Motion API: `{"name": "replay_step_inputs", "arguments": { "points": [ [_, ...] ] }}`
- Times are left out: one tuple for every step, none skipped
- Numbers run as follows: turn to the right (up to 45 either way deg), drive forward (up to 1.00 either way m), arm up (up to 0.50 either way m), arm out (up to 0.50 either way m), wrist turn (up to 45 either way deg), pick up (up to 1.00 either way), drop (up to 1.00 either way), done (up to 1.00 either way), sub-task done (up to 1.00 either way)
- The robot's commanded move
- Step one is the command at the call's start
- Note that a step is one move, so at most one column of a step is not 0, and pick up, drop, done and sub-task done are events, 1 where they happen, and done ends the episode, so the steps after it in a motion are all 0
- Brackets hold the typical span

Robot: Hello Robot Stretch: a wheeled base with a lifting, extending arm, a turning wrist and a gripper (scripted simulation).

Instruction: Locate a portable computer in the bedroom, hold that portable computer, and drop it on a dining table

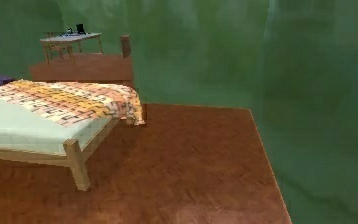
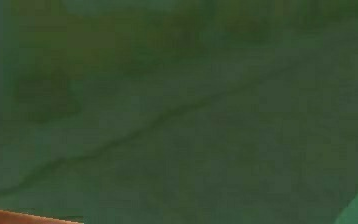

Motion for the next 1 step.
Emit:
{"name": "replay_step_inputs", "arguments": {
  "points": [
    [0.0,0.2,0.0,0.0,0.0,0.0,0.0,0.0,0.0]
  ]
}}
